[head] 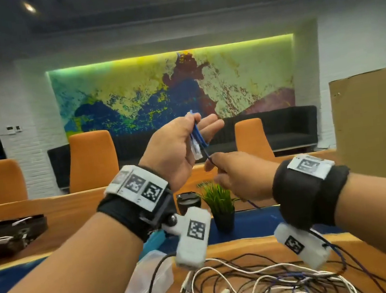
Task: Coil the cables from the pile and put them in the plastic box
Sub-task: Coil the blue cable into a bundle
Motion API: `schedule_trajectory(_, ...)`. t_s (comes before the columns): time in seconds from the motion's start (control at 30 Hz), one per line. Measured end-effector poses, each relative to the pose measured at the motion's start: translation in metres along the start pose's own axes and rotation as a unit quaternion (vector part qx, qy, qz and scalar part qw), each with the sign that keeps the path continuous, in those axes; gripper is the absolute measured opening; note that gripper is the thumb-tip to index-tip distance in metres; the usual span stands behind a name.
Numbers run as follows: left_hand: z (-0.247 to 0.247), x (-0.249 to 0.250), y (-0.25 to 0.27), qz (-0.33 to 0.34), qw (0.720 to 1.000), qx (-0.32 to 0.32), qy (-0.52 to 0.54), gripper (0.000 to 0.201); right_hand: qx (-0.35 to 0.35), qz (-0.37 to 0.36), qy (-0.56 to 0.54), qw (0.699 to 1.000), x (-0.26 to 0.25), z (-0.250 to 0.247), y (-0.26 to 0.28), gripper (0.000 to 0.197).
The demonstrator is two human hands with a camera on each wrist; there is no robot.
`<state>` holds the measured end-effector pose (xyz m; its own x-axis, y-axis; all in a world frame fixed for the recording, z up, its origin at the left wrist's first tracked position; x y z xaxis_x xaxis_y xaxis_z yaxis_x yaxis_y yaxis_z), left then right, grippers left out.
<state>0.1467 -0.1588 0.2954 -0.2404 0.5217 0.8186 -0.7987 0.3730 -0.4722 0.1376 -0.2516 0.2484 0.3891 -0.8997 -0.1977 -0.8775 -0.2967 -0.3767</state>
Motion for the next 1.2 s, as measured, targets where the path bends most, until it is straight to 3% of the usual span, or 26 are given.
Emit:
schedule_trajectory(0.03,-0.005,-0.002,-0.003,0.031,0.994,0.023,-0.1,0.024,-0.017,-0.001,0.023,1.0,-0.001,-0.002,0.001,0.027)
schedule_trajectory(0.07,-0.007,-0.001,-0.004,0.071,0.968,0.033,-0.24,0.023,-0.027,-0.001,0.046,0.999,-0.001,-0.005,0.002,0.025)
schedule_trajectory(0.1,-0.003,-0.003,-0.004,0.112,0.914,0.02,-0.39,0.022,-0.035,-0.001,0.071,0.997,-0.002,-0.009,0.003,0.023)
schedule_trajectory(0.17,0.003,-0.015,-0.005,0.147,0.767,-0.031,-0.623,0.024,-0.034,-0.006,0.115,0.993,-0.004,-0.015,0.003,0.021)
schedule_trajectory(0.2,0.001,-0.022,-0.006,0.137,0.709,-0.042,-0.69,0.024,-0.032,-0.008,0.134,0.99,-0.004,-0.017,0.002,0.02)
schedule_trajectory(0.23,-0.002,-0.026,-0.006,0.123,0.668,-0.05,-0.732,0.023,-0.035,-0.005,0.156,0.987,-0.002,-0.02,0.003,0.019)
schedule_trajectory(0.3,-0.012,-0.03,-0.005,0.099,0.621,-0.077,-0.774,0.023,-0.018,0.009,0.199,0.98,0.006,-0.031,0.003,0.019)
schedule_trajectory(0.33,-0.02,-0.032,-0.005,0.084,0.615,-0.095,-0.779,0.025,0.01,0.014,0.208,0.978,0.013,-0.041,0.003,0.02)
schedule_trajectory(0.37,-0.027,-0.032,-0.004,0.065,0.628,-0.108,-0.768,0.025,0.044,0.013,0.204,0.978,0.019,-0.052,0.002,0.021)
schedule_trajectory(0.4,-0.033,-0.032,-0.002,0.044,0.663,-0.118,-0.738,0.025,0.075,0.013,0.19,0.979,0.027,-0.061,0.001,0.022)
schedule_trajectory(0.5,-0.032,-0.03,0.01,-0.032,0.815,-0.132,-0.563,0.031,0.131,0.024,0.1,0.986,0.044,-0.075,-0.003,0.029)
schedule_trajectory(0.53,-0.026,-0.032,0.014,-0.061,0.854,-0.14,-0.497,0.031,0.142,0.026,0.082,0.986,0.047,-0.075,-0.007,0.03)
schedule_trajectory(0.67,0.014,-0.041,0.034,-0.132,0.938,-0.198,-0.252,0.023,0.158,0.022,0.004,0.987,0.045,-0.056,-0.017,0.03)
schedule_trajectory(0.77,0.025,-0.015,0.027,-0.083,0.986,-0.122,-0.074,0.024,0.116,0.027,-0.041,0.992,0.041,-0.024,-0.016,0.035)
schedule_trajectory(0.83,0.013,0.006,0.015,-0.021,0.998,-0.038,-0.054,0.025,0.018,0.003,-0.021,1.0,0.029,0.01,-0.008,0.02)
schedule_trajectory(0.87,0.005,0.013,0.01,0.015,0.994,-0.004,-0.11,0.025,-0.023,-0.019,-0.016,0.999,0.019,0.025,-0.003,0.016)
schedule_trajectory(0.9,-0.004,0.019,0.007,0.057,0.972,0.023,-0.228,0.025,-0.052,-0.046,-0.007,0.998,0.004,0.033,0.004,0.015)
schedule_trajectory(0.93,-0.008,0.02,0.006,0.101,0.916,0.028,-0.387,0.025,-0.067,-0.067,0.003,0.995,-0.009,0.036,0.011,0.015)
schedule_trajectory(1.0,-0.012,-0.002,0.007,0.129,0.757,-0.031,-0.64,0.026,-0.054,-0.102,0.007,0.993,-0.025,0.023,0.017,0.015)
schedule_trajectory(1.03,-0.019,-0.014,0.007,0.114,0.703,-0.056,-0.699,0.028,-0.037,-0.109,0.007,0.993,-0.027,0.01,0.017,0.016)
schedule_trajectory(1.07,-0.026,-0.021,0.009,0.098,0.692,-0.072,-0.712,0.031,-0.011,-0.108,0.006,0.994,-0.027,-0.004,0.015,0.018)
schedule_trajectory(1.1,-0.03,-0.025,0.011,0.079,0.715,-0.081,-0.69,0.033,0.019,-0.098,0.006,0.995,-0.021,-0.018,0.012,0.02)
schedule_trajectory(1.2,-0.036,-0.03,0.02,-0.006,0.858,-0.062,-0.509,0.03,0.105,-0.06,-0.002,0.993,0.006,-0.049,0.004,0.018)
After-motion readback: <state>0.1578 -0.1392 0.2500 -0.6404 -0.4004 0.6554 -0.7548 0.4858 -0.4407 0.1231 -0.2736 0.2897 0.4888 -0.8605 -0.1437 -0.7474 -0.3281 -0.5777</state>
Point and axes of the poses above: each hand's wrist, its own y-axis away from the middle knuckle, its own z-axis out of the palm, x = y × z, the point moved 8 cm from there along -y, towards the middle knuckle, and after that the axes turned 3 degrees about x, right-handed, at the moved point
